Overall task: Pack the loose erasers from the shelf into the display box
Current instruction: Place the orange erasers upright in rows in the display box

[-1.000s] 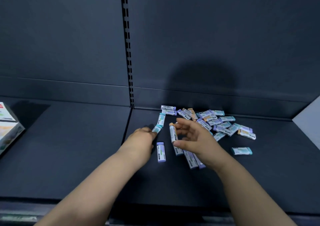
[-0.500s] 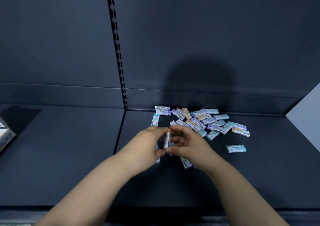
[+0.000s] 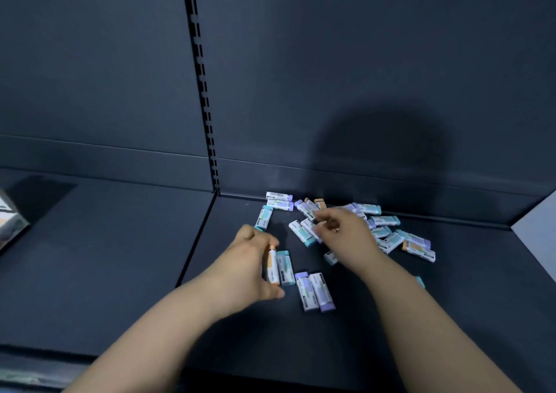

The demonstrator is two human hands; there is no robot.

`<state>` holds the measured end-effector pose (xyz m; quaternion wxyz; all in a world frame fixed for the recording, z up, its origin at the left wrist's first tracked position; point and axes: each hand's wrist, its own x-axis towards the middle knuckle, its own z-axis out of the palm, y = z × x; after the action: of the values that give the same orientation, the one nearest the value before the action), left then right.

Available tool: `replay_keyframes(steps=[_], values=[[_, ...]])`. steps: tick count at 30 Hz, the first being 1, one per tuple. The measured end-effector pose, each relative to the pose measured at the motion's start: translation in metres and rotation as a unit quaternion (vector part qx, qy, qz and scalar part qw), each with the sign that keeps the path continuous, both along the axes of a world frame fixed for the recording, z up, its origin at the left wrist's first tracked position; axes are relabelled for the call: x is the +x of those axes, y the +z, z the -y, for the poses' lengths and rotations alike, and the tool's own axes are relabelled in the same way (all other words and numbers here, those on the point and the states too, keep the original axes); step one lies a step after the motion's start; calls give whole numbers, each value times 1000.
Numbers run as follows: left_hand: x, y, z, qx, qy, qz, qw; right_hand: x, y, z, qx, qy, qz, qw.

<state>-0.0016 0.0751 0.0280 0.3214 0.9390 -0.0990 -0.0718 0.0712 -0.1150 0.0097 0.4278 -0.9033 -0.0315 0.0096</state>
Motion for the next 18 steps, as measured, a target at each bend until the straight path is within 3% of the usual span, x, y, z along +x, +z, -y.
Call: replay_keyframes(steps=[5, 7, 10, 15, 16, 18], values=[[-3, -1, -1, 34, 30, -15, 999, 50, -18, 1, -165, -12, 26, 986], [-5, -1, -2, 40, 37, -18, 998, 55, -19, -1, -188, -26, 32, 981], [-5, -3, -2, 43, 45, -16, 998, 49, -9, 2, -115, -64, 25, 991], [2, -4, 7, 62, 38, -10, 997, 2, 12, 7, 162, -80, -87, 980], [4, -5, 8, 68, 33, -10, 997, -10, 12, 6, 156, -71, -100, 980], [8, -10, 11, 92, 19, -9, 996, -33, 5, 3, 44, -34, -81, 995]])
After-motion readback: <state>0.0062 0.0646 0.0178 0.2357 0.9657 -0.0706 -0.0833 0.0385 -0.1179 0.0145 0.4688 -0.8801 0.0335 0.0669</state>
